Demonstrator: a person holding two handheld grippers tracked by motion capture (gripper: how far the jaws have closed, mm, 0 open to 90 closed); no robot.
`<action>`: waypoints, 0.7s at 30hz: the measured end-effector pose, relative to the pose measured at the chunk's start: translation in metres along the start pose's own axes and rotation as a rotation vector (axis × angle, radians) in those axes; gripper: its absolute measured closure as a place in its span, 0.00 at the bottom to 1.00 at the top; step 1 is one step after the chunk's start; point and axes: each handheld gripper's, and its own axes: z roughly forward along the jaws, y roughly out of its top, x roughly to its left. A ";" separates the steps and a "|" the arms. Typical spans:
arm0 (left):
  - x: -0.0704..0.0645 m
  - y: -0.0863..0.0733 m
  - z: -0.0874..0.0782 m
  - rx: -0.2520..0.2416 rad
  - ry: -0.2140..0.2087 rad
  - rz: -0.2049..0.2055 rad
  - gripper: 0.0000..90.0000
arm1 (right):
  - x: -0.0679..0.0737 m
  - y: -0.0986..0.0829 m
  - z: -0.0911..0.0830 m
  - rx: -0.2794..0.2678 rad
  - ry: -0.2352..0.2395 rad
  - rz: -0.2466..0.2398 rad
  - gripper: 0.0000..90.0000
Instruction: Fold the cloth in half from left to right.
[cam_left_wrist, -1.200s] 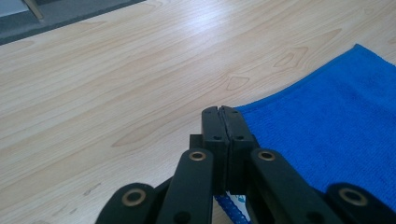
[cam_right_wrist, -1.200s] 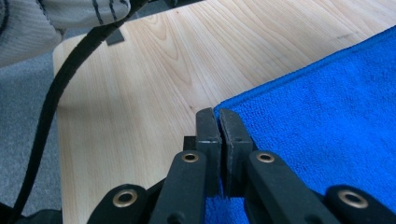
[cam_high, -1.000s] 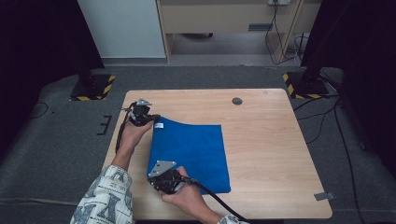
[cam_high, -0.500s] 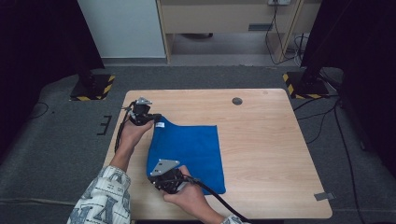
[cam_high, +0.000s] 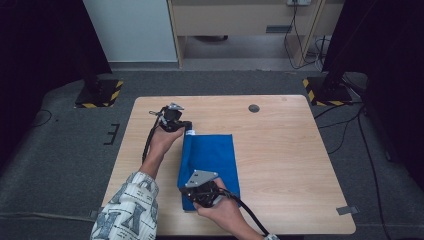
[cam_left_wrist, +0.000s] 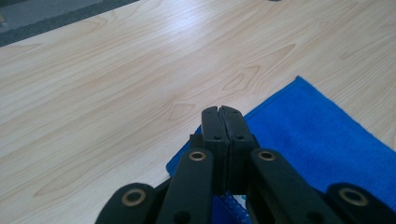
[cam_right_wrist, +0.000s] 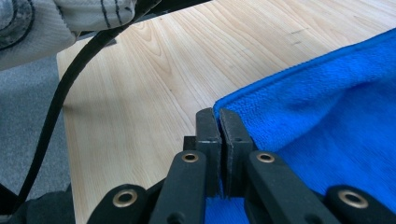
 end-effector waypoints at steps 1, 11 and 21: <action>-0.003 0.003 0.001 -0.003 -0.001 0.002 0.99 | -0.001 -0.001 -0.003 -0.001 -0.005 0.002 0.98; -0.029 0.018 0.021 0.003 -0.029 0.026 0.99 | -0.018 -0.023 -0.035 0.002 -0.052 0.033 0.98; -0.047 0.028 0.035 0.011 -0.045 0.042 0.99 | -0.026 -0.037 -0.052 -0.007 -0.074 0.061 0.98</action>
